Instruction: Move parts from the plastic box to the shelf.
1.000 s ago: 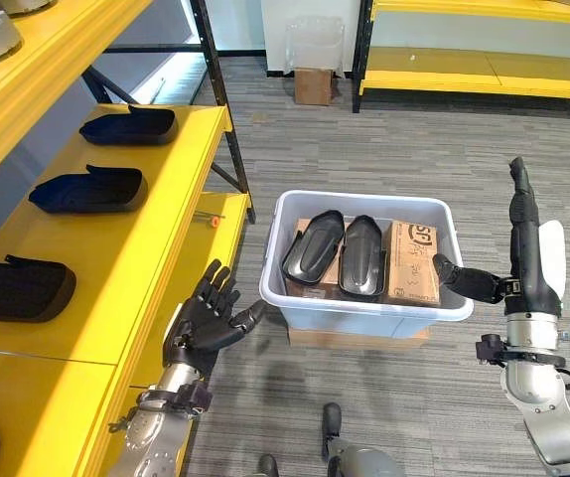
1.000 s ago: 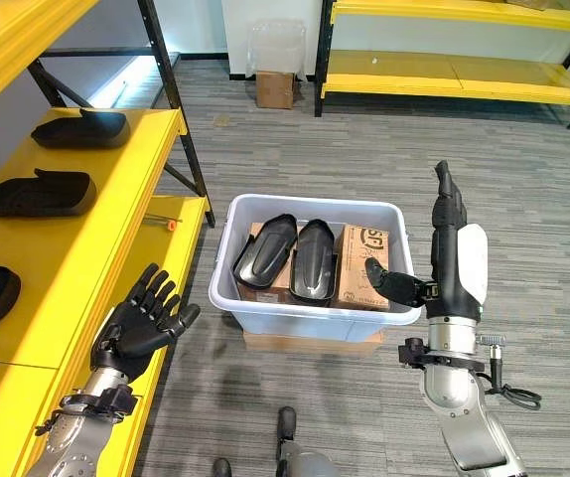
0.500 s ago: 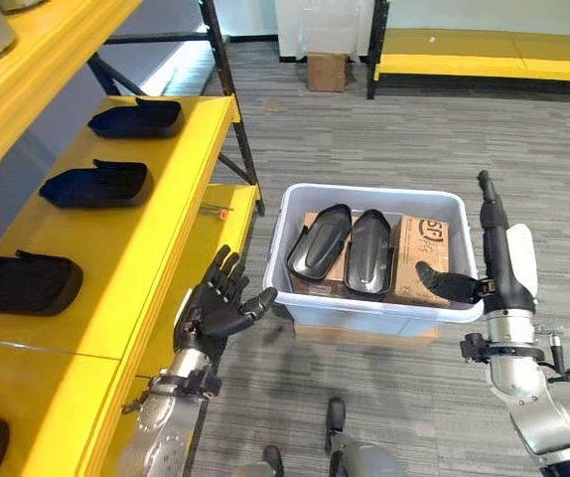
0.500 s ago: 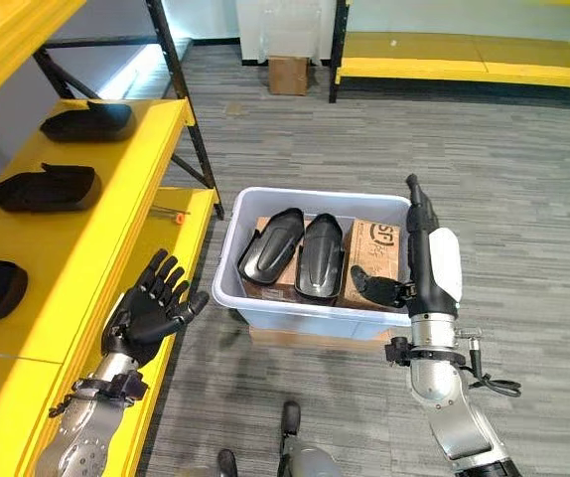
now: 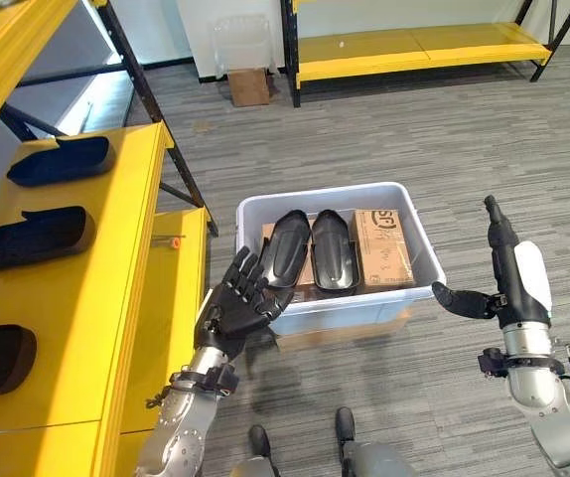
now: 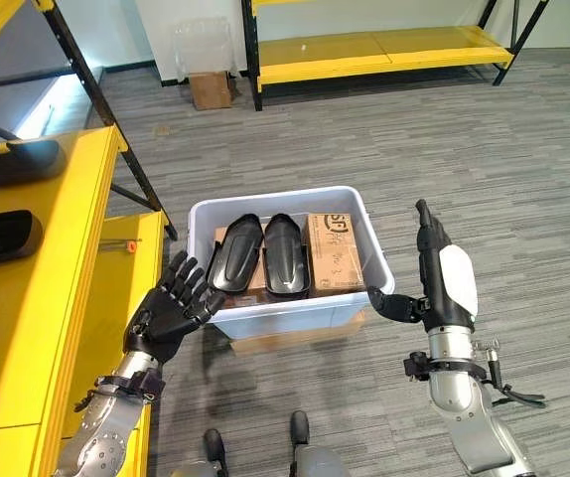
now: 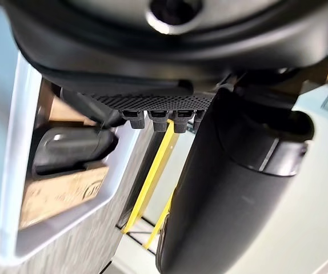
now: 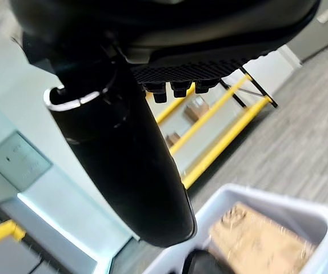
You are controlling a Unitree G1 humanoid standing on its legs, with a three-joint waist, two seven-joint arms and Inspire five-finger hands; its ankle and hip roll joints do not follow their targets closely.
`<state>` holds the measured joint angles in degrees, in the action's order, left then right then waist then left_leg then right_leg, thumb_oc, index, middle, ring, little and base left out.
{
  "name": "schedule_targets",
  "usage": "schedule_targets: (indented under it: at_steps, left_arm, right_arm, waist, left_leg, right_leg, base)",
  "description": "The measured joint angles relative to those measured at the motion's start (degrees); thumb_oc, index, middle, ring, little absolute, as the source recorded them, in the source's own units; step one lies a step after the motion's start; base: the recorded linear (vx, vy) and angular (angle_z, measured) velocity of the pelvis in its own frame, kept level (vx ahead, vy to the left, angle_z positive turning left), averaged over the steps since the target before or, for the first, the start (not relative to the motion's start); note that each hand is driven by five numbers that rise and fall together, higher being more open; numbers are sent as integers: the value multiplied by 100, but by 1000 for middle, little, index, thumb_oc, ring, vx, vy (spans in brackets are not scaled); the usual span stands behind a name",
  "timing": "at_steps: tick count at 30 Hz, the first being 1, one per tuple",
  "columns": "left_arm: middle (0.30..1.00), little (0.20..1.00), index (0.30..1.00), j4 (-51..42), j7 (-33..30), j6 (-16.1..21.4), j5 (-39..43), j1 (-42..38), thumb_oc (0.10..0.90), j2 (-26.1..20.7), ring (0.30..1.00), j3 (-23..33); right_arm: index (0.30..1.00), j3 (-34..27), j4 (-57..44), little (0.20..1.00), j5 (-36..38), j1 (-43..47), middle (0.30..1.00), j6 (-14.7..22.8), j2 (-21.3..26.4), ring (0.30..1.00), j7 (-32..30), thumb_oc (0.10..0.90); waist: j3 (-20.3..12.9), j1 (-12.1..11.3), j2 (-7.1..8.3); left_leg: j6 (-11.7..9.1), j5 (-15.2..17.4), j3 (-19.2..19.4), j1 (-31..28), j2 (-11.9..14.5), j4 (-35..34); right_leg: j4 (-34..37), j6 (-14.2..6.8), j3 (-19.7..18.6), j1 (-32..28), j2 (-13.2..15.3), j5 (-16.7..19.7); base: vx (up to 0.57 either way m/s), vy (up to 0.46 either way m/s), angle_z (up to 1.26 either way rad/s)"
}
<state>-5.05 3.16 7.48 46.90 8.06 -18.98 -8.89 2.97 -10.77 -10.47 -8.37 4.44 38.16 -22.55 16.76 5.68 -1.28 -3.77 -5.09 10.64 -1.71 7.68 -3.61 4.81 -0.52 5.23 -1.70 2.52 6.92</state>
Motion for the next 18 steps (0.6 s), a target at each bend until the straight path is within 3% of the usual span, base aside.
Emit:
schedule_targets:
  at_steps: [3, 10, 18]
  left_arm:
    - [1000, 1000, 1000, -132, -4, 0, -1, 125, 900, -4, 1000, 82]
    - [1000, 1000, 1000, -273, -7, -2, -4, 211, 900, -29, 1000, 201]
    - [1000, 1000, 1000, -273, -6, -75, -8, 246, 900, -43, 1000, 202]
  right_arm:
    - [1000, 28, -114, 1000, -2, -11, 1000, 30, -37, 1000, 112, 900]
    - [1000, 74, -198, 1000, -5, 320, 1000, 30, -207, 1000, 149, 900]
    - [1000, 83, -198, 1000, -78, 494, 1000, 27, -222, 1000, 146, 900]
  waist:
    - [-11, -118, -18]
    - [-17, -438, 5]
    - [-97, -460, 150]
  left_leg:
    - [137, -46, -26, -130, -176, -83]
    - [147, -40, -220, -201, -277, -83]
    - [172, 34, -305, -231, -266, -88]
  right_leg:
    - [6, -156, 12, -94, 131, 7]
    - [9, -276, 202, -286, 228, -105]
    - [9, -310, 276, -364, 238, -183]
  base:
    - [49, 12, 16]
    - [31, 6, 18]
    - [41, 51, 5]
